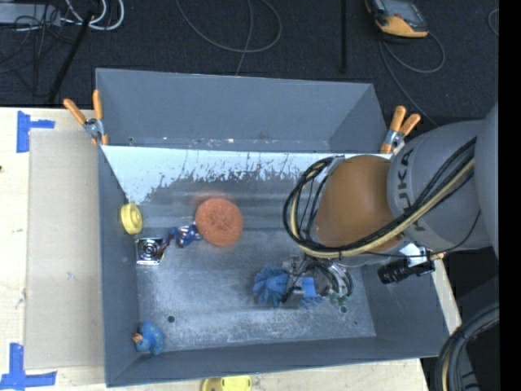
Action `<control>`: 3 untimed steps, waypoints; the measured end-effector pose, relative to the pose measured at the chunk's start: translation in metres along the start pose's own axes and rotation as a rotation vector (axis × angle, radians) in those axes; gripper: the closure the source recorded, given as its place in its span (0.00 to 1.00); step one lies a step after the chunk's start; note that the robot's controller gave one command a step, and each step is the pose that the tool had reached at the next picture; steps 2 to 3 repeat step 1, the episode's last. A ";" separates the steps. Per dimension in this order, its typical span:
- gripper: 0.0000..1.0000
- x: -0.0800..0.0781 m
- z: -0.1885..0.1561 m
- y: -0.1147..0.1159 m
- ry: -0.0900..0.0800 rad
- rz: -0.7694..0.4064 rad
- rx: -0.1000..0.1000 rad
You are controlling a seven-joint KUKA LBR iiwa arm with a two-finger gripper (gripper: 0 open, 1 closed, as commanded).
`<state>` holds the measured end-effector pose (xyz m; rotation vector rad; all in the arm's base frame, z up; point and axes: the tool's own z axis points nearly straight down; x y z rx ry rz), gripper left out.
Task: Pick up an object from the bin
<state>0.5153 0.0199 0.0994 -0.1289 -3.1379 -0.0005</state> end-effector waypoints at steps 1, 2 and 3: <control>1.00 0.000 -0.008 0.000 0.000 0.000 0.000; 1.00 0.000 -0.008 0.000 0.000 0.000 0.000; 1.00 0.000 -0.008 0.000 0.000 0.000 0.000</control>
Offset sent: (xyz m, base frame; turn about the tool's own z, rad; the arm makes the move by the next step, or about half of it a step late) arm -0.0001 0.0000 0.0128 0.0000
